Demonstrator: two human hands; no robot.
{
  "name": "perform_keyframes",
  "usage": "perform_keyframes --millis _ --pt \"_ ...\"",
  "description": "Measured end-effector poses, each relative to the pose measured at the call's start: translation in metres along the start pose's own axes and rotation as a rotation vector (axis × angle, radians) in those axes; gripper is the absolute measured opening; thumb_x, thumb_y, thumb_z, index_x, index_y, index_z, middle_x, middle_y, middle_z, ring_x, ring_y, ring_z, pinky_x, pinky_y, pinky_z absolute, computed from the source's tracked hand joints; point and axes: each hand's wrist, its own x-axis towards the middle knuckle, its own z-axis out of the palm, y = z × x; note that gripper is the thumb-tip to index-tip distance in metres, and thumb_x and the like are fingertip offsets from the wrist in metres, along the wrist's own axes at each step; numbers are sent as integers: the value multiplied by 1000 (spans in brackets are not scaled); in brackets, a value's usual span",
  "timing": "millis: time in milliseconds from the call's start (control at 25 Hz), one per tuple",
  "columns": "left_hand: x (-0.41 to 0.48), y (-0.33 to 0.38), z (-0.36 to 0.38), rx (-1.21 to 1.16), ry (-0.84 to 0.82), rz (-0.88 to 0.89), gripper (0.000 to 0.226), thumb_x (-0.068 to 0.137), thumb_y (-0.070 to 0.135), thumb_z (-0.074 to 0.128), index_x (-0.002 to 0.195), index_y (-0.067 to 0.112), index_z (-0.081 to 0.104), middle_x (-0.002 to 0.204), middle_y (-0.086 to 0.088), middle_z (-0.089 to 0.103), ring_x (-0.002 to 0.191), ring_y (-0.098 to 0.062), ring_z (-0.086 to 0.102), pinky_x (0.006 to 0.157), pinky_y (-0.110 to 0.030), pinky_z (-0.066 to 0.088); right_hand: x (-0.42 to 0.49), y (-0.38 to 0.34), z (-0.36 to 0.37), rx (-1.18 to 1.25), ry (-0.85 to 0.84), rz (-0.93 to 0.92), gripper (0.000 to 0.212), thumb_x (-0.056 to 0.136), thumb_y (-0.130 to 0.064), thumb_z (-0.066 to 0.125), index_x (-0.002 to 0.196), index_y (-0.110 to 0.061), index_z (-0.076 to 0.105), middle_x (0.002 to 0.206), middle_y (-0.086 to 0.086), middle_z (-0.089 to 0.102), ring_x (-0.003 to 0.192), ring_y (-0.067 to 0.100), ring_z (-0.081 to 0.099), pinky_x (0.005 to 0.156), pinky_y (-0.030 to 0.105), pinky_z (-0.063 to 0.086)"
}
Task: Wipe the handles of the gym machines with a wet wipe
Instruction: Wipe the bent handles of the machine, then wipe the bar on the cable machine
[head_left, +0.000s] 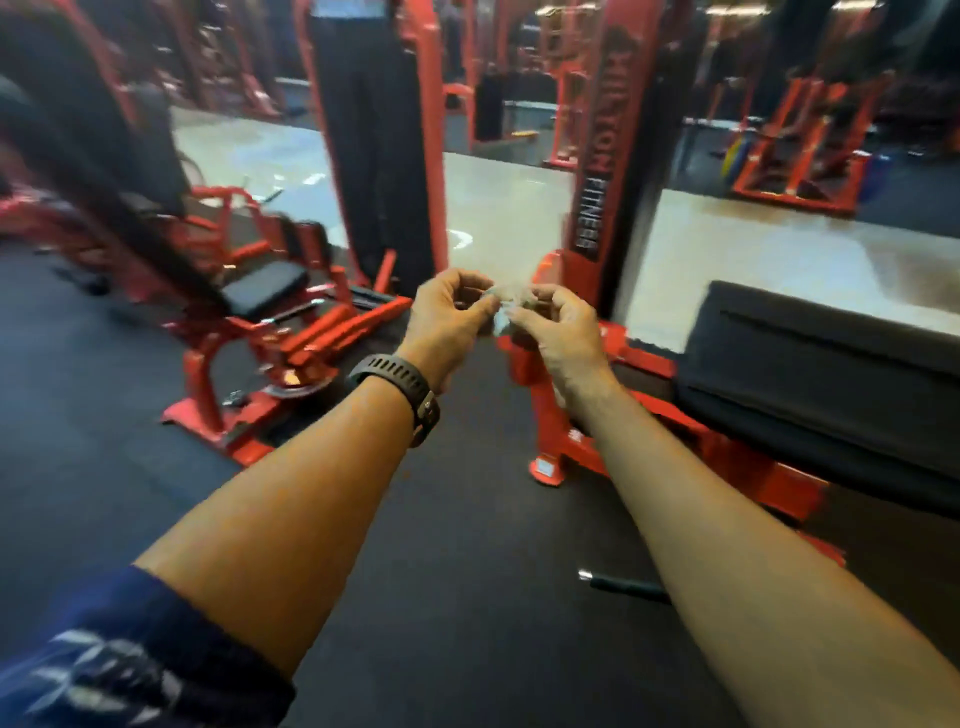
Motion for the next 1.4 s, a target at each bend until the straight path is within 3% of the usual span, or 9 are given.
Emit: perform_keyframes --millis 120,200,400,600,720,880,1080,1240,1400 --pt "-37 14 -100 74 189 -10 27 90 24 75 108 6 65 87 -7 67 70 -9 62 61 -23 51 -25 -8 101 35 -124 -31 7 94 -13 67 100 -17 66 85 -1 71 76 8 66 64 25 52" --pt "-75 22 -174 98 258 -54 37 85 33 77 107 6 66 86 -8 68 72 -15 62 63 -29 51 -57 -10 173 60 -233 -24 14 98 -13 61 106 -1 64 79 5 68 66 7 67 60 22 53" --pt "-179 46 -322 82 414 -117 21 91 10 72 110 5 65 92 -11 66 77 -18 64 69 -27 56 -137 -9 327 152 -463 9 23 100 -20 60 103 3 61 80 17 66 70 25 64 69 44 56" --pt "-225 73 -430 36 544 -113 32 90 -2 68 119 6 58 99 -13 64 83 -22 67 81 -33 60 -173 -22 446 166 -596 -50 8 99 -13 60 102 -5 62 83 8 68 69 14 64 64 31 54" --pt "-224 76 -492 118 706 -54 32 88 -13 64 113 7 61 99 -14 64 86 -25 66 77 -32 59 -174 -20 518 180 -700 -46 19 99 -23 61 108 -7 62 97 16 70 79 21 68 69 37 57" --pt "-200 69 -572 124 876 23 35 88 -15 57 103 16 63 103 -12 64 90 -23 64 82 -36 55 -152 -5 607 110 -886 -64 22 95 -29 66 115 -19 63 107 6 71 94 18 70 69 32 55" --pt "-165 74 -677 174 1033 82 28 92 -8 62 113 10 62 103 -8 64 89 -18 67 77 -28 57 -108 -7 731 166 -1078 -44 20 98 -16 62 114 -4 65 94 18 73 78 20 68 74 41 58" --pt "-144 65 -758 167 1064 45 25 91 1 69 115 7 60 106 -15 69 91 -21 70 81 -30 59 -90 3 825 191 -1104 -80 15 98 -14 61 107 -3 63 77 9 69 65 20 65 63 37 55" --pt "-116 49 -849 256 1183 56 23 88 -8 67 102 10 65 96 -11 71 88 -21 67 72 -26 56 -68 27 922 206 -1182 -56 18 98 -20 62 109 -5 62 95 21 69 77 24 66 70 46 57"
